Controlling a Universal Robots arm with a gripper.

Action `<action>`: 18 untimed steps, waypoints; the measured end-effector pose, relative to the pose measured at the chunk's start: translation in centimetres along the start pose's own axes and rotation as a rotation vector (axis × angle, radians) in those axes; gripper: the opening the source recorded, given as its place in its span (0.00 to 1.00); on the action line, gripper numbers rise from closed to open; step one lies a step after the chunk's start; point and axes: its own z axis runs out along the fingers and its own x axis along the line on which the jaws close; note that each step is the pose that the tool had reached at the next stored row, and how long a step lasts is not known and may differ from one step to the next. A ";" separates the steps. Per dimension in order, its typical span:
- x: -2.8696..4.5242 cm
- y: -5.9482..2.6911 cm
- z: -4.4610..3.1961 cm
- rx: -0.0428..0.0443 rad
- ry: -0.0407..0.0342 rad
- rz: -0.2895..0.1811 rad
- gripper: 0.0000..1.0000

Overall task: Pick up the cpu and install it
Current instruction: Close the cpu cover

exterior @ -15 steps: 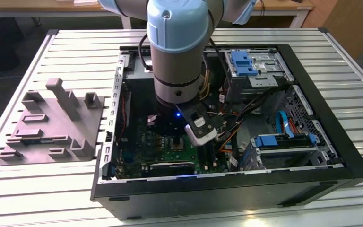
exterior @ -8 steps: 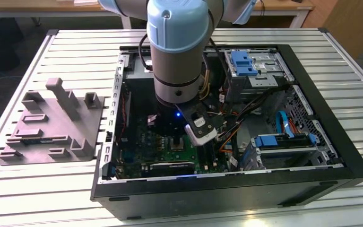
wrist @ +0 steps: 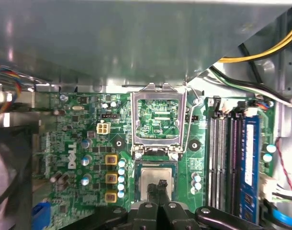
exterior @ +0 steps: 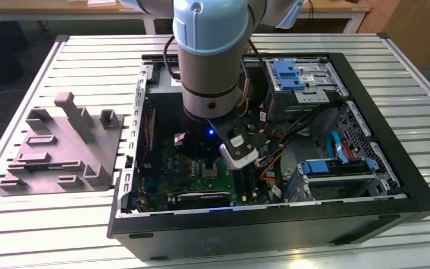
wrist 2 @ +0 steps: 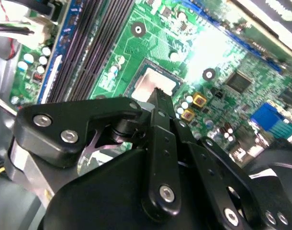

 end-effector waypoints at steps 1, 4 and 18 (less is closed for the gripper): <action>0.00 0.00 -0.30 -0.0001 -0.0001 0.000 0.11; -0.01 0.04 -1.18 0.0002 -0.0002 0.000 0.11; -0.01 0.13 -1.48 0.0008 -0.0012 -0.133 0.11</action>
